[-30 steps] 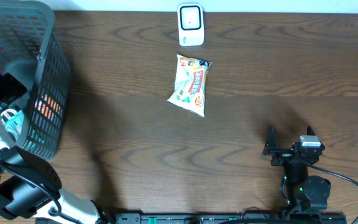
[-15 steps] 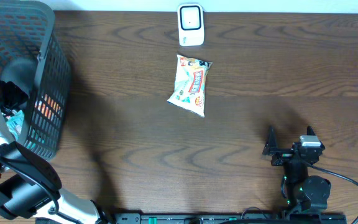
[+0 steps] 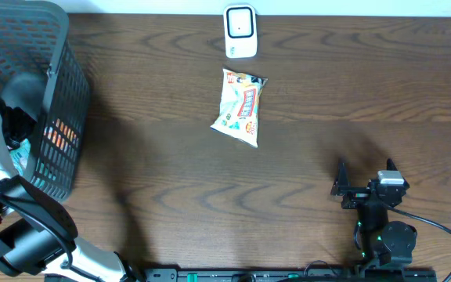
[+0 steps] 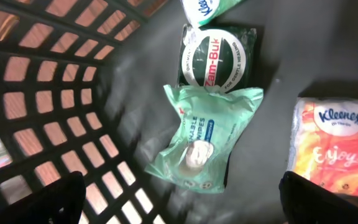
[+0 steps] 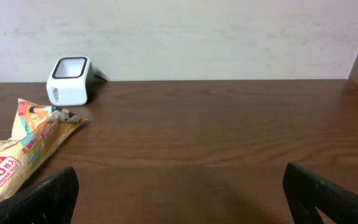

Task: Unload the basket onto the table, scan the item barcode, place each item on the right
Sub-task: 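Grasp the green wet-wipes pack with the left gripper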

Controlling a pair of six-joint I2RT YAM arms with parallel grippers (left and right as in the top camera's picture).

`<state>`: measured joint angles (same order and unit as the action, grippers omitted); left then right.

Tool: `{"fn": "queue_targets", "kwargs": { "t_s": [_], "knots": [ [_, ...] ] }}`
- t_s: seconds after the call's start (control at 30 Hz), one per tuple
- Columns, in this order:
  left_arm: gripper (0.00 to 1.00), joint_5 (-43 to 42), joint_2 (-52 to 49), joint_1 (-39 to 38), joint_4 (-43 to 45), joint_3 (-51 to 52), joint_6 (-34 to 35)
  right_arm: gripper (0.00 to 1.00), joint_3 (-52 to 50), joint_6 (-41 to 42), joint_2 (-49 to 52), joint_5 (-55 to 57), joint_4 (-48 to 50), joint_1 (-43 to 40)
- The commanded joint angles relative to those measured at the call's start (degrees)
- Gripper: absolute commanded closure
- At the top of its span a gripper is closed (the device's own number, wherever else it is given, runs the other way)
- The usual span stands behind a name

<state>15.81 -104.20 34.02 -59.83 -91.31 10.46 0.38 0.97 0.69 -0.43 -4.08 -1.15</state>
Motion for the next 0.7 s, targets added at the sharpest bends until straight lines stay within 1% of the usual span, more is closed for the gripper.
{"fn": "queue_targets", "kwargs": {
  "t_s": [0.0, 0.67],
  "knots": [
    [0.02, 1.22, -0.5, 0.04, 0.79, 1.99, -0.57, 0.01, -0.07, -0.42, -0.28, 0.07, -0.26, 0.44],
    [0.02, 1.25, -2.03, 0.04, 6.91, 6.95, -0.5, 0.01, -0.07, -0.44, -0.31, 0.07, -0.26, 0.44]
  ]
}}
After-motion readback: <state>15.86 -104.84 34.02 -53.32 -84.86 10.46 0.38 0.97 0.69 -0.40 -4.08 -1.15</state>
